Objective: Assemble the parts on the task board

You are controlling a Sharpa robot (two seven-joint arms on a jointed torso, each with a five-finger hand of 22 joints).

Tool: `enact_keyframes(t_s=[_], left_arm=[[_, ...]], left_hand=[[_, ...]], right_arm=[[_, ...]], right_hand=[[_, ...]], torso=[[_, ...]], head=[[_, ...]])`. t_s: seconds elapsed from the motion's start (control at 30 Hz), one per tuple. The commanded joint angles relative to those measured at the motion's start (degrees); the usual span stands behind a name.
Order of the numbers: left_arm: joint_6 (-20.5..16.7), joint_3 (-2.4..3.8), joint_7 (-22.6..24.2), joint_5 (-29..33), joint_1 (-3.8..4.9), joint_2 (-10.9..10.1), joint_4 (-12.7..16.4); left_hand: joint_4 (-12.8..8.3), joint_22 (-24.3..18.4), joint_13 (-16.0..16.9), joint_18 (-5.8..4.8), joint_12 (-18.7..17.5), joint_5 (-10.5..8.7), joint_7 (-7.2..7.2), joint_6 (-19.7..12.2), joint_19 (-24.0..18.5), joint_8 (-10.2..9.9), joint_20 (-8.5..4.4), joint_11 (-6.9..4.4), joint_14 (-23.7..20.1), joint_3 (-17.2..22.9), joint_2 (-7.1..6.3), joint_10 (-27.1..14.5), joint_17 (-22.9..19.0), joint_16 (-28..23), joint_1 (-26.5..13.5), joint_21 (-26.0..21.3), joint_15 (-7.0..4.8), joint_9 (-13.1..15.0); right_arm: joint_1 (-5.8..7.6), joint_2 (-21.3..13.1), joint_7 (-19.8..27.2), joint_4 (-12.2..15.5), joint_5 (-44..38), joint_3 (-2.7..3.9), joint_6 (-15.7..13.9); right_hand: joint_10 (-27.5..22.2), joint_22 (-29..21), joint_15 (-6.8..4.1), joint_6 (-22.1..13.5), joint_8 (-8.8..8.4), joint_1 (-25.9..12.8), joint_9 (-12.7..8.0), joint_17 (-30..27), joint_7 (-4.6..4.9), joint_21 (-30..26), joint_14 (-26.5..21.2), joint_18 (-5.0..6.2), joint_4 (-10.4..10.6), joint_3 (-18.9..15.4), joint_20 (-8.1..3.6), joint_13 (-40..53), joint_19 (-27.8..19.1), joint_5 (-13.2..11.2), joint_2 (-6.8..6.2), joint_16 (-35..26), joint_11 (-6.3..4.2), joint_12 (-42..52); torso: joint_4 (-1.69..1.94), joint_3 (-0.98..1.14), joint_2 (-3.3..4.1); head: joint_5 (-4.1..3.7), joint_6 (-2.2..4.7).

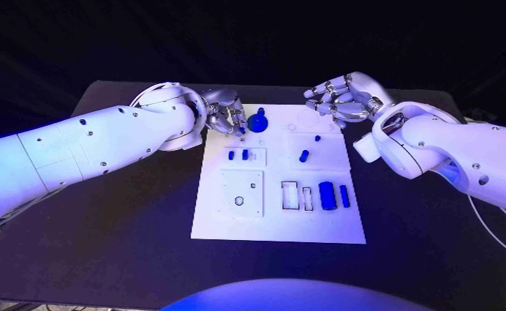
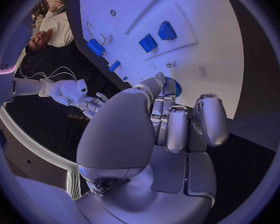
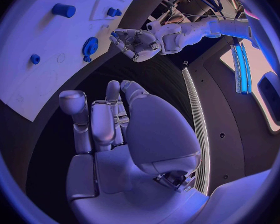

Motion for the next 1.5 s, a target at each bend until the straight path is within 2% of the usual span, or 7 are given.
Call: enact_keyframes(t_s=[0.03, 0.23, 0.4, 0.6, 1.5], left_arm=[[1.8, -0.09, 0.4, -1.8, -0.19, 0.2, -0.4], [2.6, -0.35, 0.6, -1.5, -0.43, 0.4, -1.1], [2.9, -0.47, 0.7, -1.2, -0.72, 0.9, -1.5], [3.4, -0.63, 0.4, -1.1, -0.98, 1.4, -2.2], [5.5, -0.75, -1.0, -2.6, -1.11, 2.5, -3.1]], left_hand=[[0.1, 2.6, 0.1, -0.76, -0.3, 0.24, -0.13, 0.4, -0.1, -0.3, -0.14, -0.07, 0.4, 0.3, -0.10, 0.5, -0.2, -0.1, -0.7, -0.3, -0.17, 0.1], [0.0, 2.6, 0.2, -0.76, -0.5, 0.21, -0.22, 0.6, -0.1, -0.3, -0.16, -0.15, 0.4, 0.4, -0.22, 0.8, -0.2, -0.1, -1.1, -0.3, -0.22, 0.1], [-0.1, 2.7, 0.3, -0.76, -0.6, 0.23, -0.26, 0.7, -0.2, -0.4, -0.17, -0.20, 0.3, 0.5, -0.21, 0.9, -0.2, -0.1, -1.0, -0.3, -0.26, 0.1], [-0.2, 2.6, 0.3, -0.73, -0.6, 0.23, -0.28, 0.7, -0.2, -0.4, -0.19, -0.23, 0.3, 0.6, -0.21, 0.9, -0.2, -0.2, -1.0, -0.4, -0.28, 0.1], [-0.4, 2.5, 0.5, -0.66, -1.2, 0.15, -0.36, 0.7, -0.4, -0.8, -0.24, -0.22, 0.1, 0.5, -0.59, 0.9, -0.8, -0.4, -1.7, -0.8, -0.30, 0.1]], right_arm=[[-0.05, 0.1, 0.2, 0.0, -0.2, 0.00, 0.7], [-0.05, 0.1, 0.2, 0.0, -0.2, 0.00, 0.7], [-0.06, 0.1, 0.2, 0.0, -0.2, 0.00, 0.7], [-0.06, 0.0, 0.2, 0.1, -0.2, 0.00, 0.7], [-0.07, 0.0, 0.2, 0.1, -0.2, 0.00, 0.7]], right_hand=[[-0.3, -0.1, -0.04, 0.2, -0.06, -0.6, 0.0, -0.1, 0.34, -0.3, 0.5, 1.08, 0.2, 0.3, -0.05, -0.1, -0.3, 0.3, 0.14, -0.3, -0.09, 0.2], [-0.4, -0.1, -0.04, 0.2, -0.07, -0.5, 0.0, -0.1, 0.33, -0.3, 0.5, 1.09, 0.1, 0.4, -0.05, -0.1, -0.3, 0.4, 0.16, -0.4, -0.10, 0.2], [-0.4, -0.1, -0.04, 0.2, -0.07, -0.5, 0.0, -0.1, 0.33, -0.3, 0.5, 1.09, 0.1, 0.4, -0.05, -0.1, -0.3, 0.4, 0.16, -0.4, -0.10, 0.2], [-0.4, -0.1, -0.04, 0.2, -0.08, -0.5, -0.1, -0.1, 0.33, -0.4, 0.5, 1.09, 0.1, 0.5, -0.05, -0.1, -0.3, 0.4, 0.18, -0.4, -0.10, 0.2], [-0.4, -0.1, -0.04, 0.2, -0.08, -0.5, -0.1, -0.1, 0.33, -0.4, 0.5, 1.09, 0.1, 0.5, -0.05, -0.1, -0.3, 0.4, 0.18, -0.4, -0.10, 0.2]], torso=[[-0.08, -0.06, 0.05], [-0.14, 0.04, 0.05], [-0.12, -0.01, 0.05], [-0.17, 0.08, 0.08], [-0.18, 0.05, 0.08]], head=[[0.17, -0.04], [0.23, 0.02], [0.18, -0.02], [0.18, -0.07], [0.21, -0.28]])
